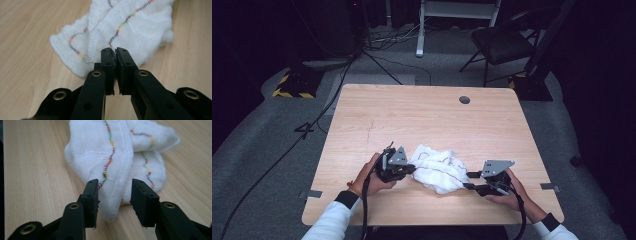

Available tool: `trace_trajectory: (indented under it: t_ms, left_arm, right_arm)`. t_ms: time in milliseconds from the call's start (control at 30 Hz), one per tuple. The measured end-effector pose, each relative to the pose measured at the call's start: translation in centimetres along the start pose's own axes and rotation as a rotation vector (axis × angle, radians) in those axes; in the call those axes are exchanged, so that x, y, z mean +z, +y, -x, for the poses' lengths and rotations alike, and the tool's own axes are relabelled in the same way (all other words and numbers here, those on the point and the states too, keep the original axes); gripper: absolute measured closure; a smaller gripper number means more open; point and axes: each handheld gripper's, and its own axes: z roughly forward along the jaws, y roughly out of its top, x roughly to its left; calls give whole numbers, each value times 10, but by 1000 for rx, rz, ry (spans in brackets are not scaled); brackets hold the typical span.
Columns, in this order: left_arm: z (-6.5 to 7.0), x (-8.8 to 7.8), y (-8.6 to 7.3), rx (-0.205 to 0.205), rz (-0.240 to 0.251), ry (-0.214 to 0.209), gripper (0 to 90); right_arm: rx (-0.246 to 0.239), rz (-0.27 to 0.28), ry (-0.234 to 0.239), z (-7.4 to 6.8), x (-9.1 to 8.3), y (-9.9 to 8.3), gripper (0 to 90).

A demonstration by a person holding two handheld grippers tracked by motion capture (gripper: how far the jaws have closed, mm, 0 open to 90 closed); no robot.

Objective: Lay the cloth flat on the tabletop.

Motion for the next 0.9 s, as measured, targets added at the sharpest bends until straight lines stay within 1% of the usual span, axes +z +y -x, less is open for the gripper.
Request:
trace_trajectory:
  t_ms: [33,167,233,267,300,333,367,433,467,500,533,567,600,633,667,700,733,767,833,867,900]
  left_arm:
    - [5,-2,-8,4,-21,-4,845]
    - [10,-3,-20,7,-62,-14,845]
    - [12,-4,-25,0,-68,-26,845]
    - [13,-5,-27,3,-77,-23,845]
    - [13,-5,-27,3,-77,-23,845]
    - [13,-6,-30,-6,-81,-26,845]
    - [13,-6,-31,-6,-87,-19,844]
    - [12,-7,-32,-15,-82,-11,832]
    - [11,-8,-32,-20,-76,-9,820]
    - [10,-8,-32,-28,-70,-1,801]
    - [10,-8,-32,-28,-70,-1,775]
    - [8,-9,-32,-39,-66,9,774]
    - [8,-9,-32,-39,-66,9,767]
    - [5,-8,-33,-69,-51,29,729]
    - [3,-7,-33,-85,-47,32,679]
    - [1,-7,-32,-95,-35,29,655]
    - [-1,-6,-31,-110,-22,31,612]
    - [-3,-5,-30,-126,-14,41,543]
    - [-6,-1,-26,-139,3,38,407]
    - [-7,2,-24,-150,3,40,366]
    - [-8,6,-22,-150,-4,36,338]
  right_arm:
    - [-9,-10,1,0,5,2,555]
    - [-7,-31,23,1,16,4,520]
    - [-10,-49,33,3,22,5,514]
    - [-8,-57,43,3,25,5,516]
    - [-11,-65,46,3,29,5,530]
    - [-16,-75,41,2,32,6,583]
    - [-24,-77,42,1,33,7,619]
    - [-47,-67,35,-1,32,10,696]
    - [-60,-63,23,-2,30,11,711]
    - [-60,-55,19,-2,28,11,731]
    - [-60,-55,19,-2,28,11,731]
    - [-67,-28,7,-2,21,12,757]
    - [-67,-28,7,-2,21,12,757]
    - [-54,9,12,1,15,13,715]
    - [-37,27,16,3,12,13,696]
    - [-25,36,22,5,10,14,693]
    - [-24,42,29,5,8,14,691]
    - [-27,44,32,6,8,14,695]
    - [-30,41,34,5,9,14,719]
    - [-38,41,37,5,9,14,738]
    - [-44,40,31,4,10,14,750]
